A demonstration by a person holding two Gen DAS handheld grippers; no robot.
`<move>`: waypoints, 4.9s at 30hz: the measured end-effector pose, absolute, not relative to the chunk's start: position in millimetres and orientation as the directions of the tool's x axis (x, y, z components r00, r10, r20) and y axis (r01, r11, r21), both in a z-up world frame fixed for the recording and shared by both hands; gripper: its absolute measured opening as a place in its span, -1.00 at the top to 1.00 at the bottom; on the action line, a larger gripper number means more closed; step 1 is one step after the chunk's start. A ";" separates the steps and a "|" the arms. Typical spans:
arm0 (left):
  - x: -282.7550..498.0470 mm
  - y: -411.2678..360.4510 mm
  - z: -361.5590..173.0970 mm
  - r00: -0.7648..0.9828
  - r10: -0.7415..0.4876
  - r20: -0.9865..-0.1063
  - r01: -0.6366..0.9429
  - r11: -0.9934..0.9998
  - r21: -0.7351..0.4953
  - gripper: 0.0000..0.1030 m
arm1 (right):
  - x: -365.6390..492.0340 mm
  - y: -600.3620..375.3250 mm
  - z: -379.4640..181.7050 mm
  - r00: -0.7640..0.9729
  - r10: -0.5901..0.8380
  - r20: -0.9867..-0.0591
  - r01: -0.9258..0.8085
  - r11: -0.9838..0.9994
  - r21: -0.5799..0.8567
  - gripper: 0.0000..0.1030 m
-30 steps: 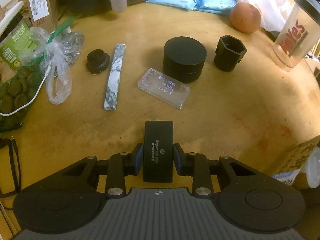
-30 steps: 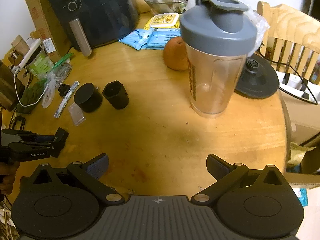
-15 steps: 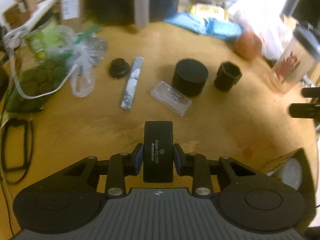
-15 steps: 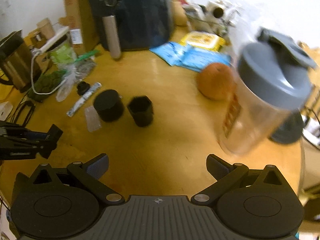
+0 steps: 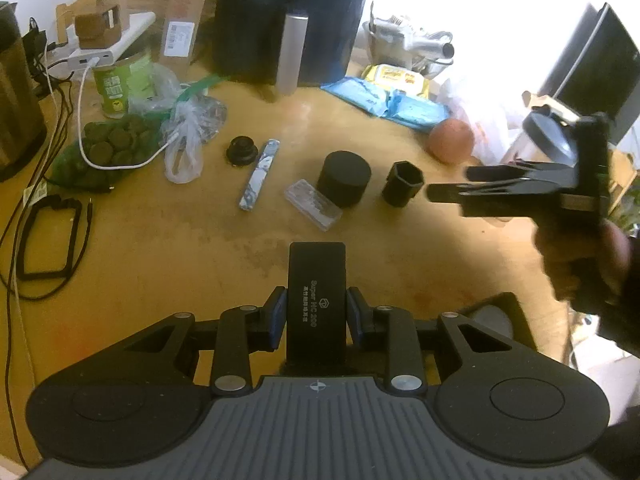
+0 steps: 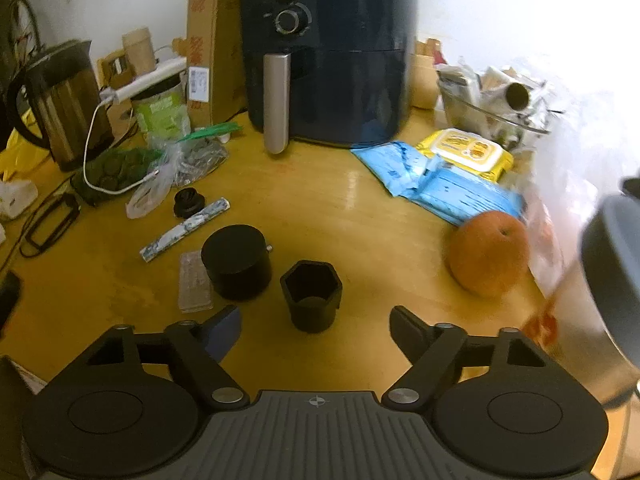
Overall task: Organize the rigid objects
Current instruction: 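Grasp the black hexagonal cup with the right tool while the left tool holds the case, then carry the case and hexagonal cup to the box and lower the case in, then lower the hexagonal cup into the box and open the right tool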
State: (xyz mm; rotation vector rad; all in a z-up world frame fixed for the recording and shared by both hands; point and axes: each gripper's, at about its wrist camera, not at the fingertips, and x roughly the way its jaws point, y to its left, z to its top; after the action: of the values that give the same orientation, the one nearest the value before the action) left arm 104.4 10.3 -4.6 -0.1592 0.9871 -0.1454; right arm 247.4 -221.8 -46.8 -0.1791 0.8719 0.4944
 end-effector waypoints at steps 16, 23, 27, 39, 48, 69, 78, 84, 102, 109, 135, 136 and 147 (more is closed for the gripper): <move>62.9 12.2 5.6 0.564 -0.173 -0.807 -0.047 0.969 -0.241 0.40 | 281.8 -196.8 -76.5 0.517 0.354 -0.779 -0.560 0.828 0.004 0.11; 56.4 13.6 9.4 0.571 -0.161 -0.805 -0.066 0.969 -0.240 0.40 | 287.0 -189.9 -83.9 0.507 0.333 -0.795 -0.558 0.830 -0.008 0.15; 56.8 12.3 9.7 0.571 -0.158 -0.806 -0.066 0.969 -0.237 0.40 | 289.4 -187.8 -86.1 0.499 0.321 -0.805 -0.547 0.837 -0.004 0.15; 62.6 11.0 10.9 0.570 -0.173 -0.803 -0.033 0.972 -0.233 0.40 | 267.2 -199.0 -57.4 0.506 0.380 -0.774 -0.546 0.836 0.054 0.15; 70.6 7.0 8.8 0.566 -0.203 -0.799 0.023 0.973 -0.231 0.40 | 243.4 -215.5 -29.7 0.496 0.405 -0.768 -0.497 0.858 0.131 0.15; 62.0 12.7 7.5 0.560 -0.234 -0.795 0.073 0.969 -0.234 0.40 | 172.8 -249.5 22.0 0.509 0.461 -0.727 -0.380 0.878 0.291 0.15; 47.4 8.1 4.3 0.543 -0.262 -0.798 0.099 0.964 -0.249 0.40 | 140.8 -251.6 24.0 0.500 0.468 -0.728 -0.379 0.875 0.302 0.15; 41.4 -0.5 0.3 0.514 -0.267 -0.815 0.128 0.964 -0.235 0.40 | 123.2 -254.6 25.2 0.502 0.463 -0.731 -0.358 0.880 0.311 0.15; 18.1 -14.7 13.2 0.606 -0.215 -0.766 0.188 0.974 -0.125 -0.16 | 83.3 -258.3 32.0 0.515 0.440 -0.736 -0.327 0.894 0.306 0.15; 5.8 2.1 7.8 0.614 -0.131 -0.778 0.081 0.991 -0.104 -0.16 | 69.3 -253.7 29.5 0.500 0.435 -0.749 -0.324 0.896 0.304 0.15; -26.5 6.9 -2.0 0.599 -0.145 -0.788 0.055 0.989 -0.140 -0.16 | 30.7 -235.9 23.5 0.502 0.274 -0.820 -0.289 0.947 0.139 -1.00; -27.0 6.7 -2.5 0.596 -0.147 -0.789 0.057 0.988 -0.141 -0.16 | 30.5 -234.1 23.0 0.501 0.266 -0.824 -0.288 0.949 0.130 -1.00; -23.6 3.5 1.2 0.599 -0.166 -0.784 0.081 0.986 -0.147 -0.16 | 45.2 -223.4 25.0 0.487 0.234 -0.842 -0.268 0.957 0.111 -1.00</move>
State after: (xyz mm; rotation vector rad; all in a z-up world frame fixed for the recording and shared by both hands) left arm -23.6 3.5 1.2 -0.1001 0.9184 -0.1434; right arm 45.2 -223.4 25.0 -0.0366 1.0178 0.3057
